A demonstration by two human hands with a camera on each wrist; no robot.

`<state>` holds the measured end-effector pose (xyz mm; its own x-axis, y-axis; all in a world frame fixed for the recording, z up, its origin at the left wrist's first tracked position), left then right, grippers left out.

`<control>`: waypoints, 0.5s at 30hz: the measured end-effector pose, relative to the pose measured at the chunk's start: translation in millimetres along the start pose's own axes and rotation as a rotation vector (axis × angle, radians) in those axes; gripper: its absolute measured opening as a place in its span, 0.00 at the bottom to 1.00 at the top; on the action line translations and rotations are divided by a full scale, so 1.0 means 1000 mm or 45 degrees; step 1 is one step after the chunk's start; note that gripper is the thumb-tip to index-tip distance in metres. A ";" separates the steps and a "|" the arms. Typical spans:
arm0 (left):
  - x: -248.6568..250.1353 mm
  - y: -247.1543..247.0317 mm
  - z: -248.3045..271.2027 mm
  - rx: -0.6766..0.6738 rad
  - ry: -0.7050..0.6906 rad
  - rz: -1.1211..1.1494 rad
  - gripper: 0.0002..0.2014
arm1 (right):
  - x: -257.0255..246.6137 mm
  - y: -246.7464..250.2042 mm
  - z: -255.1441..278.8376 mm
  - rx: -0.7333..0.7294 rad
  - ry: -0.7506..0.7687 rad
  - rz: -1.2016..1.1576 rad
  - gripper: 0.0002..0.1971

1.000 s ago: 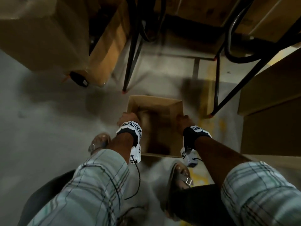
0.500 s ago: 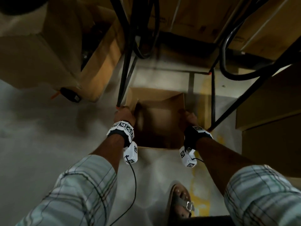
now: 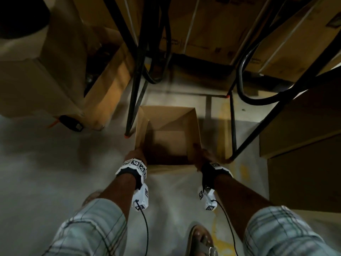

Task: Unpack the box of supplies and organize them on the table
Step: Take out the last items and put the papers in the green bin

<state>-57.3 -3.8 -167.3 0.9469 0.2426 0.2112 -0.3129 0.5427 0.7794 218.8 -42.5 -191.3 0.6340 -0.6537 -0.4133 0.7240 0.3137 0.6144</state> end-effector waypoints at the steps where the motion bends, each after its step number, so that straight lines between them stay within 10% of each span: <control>1: -0.001 0.001 -0.005 0.005 0.029 0.033 0.15 | -0.001 0.002 -0.001 0.024 0.014 -0.029 0.29; 15: 0.047 0.072 -0.096 0.291 -0.130 0.229 0.14 | -0.057 0.050 -0.075 0.378 0.080 -0.232 0.20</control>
<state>-42.6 123.9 -157.3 0.8840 0.2303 0.4068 -0.4622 0.3009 0.8342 239.3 62.6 -187.3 0.5242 -0.6336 -0.5690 0.7218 -0.0241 0.6917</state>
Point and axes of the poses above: each hand's wrist, its own z-axis away from the middle knuckle, its own y-axis out of the back of the hand, x = y × z, the point moved 10 cm from there along -z, towards the middle knuckle, and after that the axes turned 4 degrees about z, right-handed, at the moved point
